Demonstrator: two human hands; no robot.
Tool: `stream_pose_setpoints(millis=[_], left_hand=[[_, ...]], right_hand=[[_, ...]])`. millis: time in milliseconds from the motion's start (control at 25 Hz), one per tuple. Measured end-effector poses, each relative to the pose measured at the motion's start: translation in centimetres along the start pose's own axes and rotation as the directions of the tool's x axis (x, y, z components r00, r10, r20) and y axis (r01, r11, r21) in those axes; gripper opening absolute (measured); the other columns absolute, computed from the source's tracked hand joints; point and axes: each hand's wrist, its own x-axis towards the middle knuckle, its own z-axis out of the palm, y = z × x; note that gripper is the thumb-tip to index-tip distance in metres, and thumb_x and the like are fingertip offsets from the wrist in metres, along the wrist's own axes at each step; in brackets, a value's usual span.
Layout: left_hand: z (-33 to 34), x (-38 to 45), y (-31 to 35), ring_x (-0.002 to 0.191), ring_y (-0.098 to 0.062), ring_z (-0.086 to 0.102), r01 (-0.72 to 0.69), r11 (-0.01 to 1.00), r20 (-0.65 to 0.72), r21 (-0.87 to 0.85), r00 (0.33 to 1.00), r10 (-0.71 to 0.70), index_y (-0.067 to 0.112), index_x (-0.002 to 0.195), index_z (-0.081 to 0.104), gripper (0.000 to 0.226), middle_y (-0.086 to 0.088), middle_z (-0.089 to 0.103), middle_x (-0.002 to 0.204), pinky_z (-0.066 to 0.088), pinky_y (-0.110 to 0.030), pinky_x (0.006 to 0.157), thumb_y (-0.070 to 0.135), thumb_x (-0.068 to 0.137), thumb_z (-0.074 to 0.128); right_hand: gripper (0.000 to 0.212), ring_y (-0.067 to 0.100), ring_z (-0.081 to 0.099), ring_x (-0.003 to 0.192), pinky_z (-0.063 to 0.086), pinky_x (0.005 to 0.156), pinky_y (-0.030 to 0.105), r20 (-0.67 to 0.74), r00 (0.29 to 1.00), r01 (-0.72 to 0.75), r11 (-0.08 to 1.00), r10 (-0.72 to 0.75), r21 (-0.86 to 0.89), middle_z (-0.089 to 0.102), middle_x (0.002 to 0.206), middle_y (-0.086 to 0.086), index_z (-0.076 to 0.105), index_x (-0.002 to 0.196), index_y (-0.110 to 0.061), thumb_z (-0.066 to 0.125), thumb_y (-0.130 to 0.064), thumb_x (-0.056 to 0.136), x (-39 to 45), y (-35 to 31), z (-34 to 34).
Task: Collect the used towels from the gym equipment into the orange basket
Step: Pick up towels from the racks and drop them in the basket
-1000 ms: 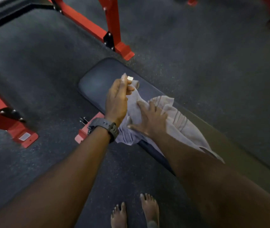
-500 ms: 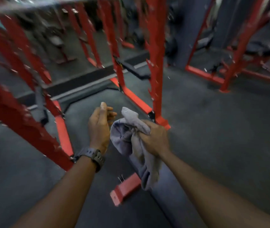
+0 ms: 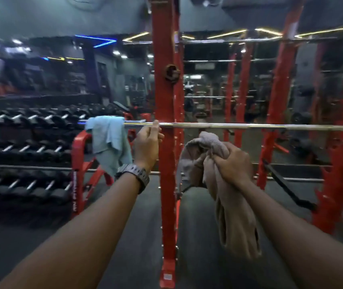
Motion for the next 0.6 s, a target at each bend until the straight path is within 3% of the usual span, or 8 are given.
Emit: stream_pose_setpoints(millis=[120, 280, 440, 600], left_hand=[[-8.4, 3.2, -0.8, 0.072, -0.022, 0.063, 0.030, 0.999, -0.117, 0.042, 0.993, -0.025, 0.022, 0.072, 0.063, 0.045, -0.002, 0.069, 0.072, 0.053, -0.043, 0.080, 0.058, 0.091, 0.043], [-15.8, 6.8, -2.6, 0.072, -0.021, 0.064, 0.051, 0.995, -0.186, 0.081, 0.982, -0.035, 0.022, 0.075, 0.064, 0.042, 0.001, 0.068, 0.073, 0.054, -0.042, 0.080, 0.051, 0.099, 0.044], [-17.9, 9.7, -3.9, 0.080, -0.022, 0.068, 0.051, 0.992, -0.184, 0.117, 0.983, -0.029, 0.020, 0.083, 0.066, 0.040, -0.002, 0.071, 0.082, 0.054, -0.038, 0.079, 0.048, 0.102, 0.044], [-16.7, 13.4, -5.9, 0.083, -0.024, 0.066, 0.043, 0.993, -0.177, 0.112, 0.984, -0.023, 0.010, 0.092, 0.067, 0.043, -0.009, 0.071, 0.088, 0.053, -0.038, 0.081, 0.043, 0.104, 0.043]], right_hand=[[0.032, 0.029, 0.069, 0.090, 0.044, 0.071, 0.030, 0.041, 0.999, 0.029, 0.998, -0.031, 0.053, 0.076, 0.098, 0.002, 0.067, 0.116, -0.039, 0.064, -0.048, 0.085, 0.5, -6.0, 5.9], [0.032, 0.029, 0.069, 0.092, 0.053, 0.077, 0.036, 0.087, 0.995, 0.042, 0.996, -0.049, 0.084, 0.075, 0.099, 0.004, 0.067, 0.118, -0.037, 0.063, -0.047, 0.087, 1.3, -12.3, 12.3], [0.029, 0.029, 0.069, 0.092, 0.057, 0.084, 0.048, 0.134, 0.989, 0.057, 0.993, -0.070, 0.100, 0.074, 0.099, 0.003, 0.067, 0.115, -0.037, 0.062, -0.048, 0.088, 2.7, -15.4, 16.7], [0.033, 0.034, 0.069, 0.090, 0.054, 0.079, 0.040, 0.089, 0.993, 0.074, 0.995, -0.079, 0.065, 0.075, 0.096, 0.005, 0.066, 0.112, -0.040, 0.059, -0.056, 0.084, 5.9, -15.3, 20.5]])
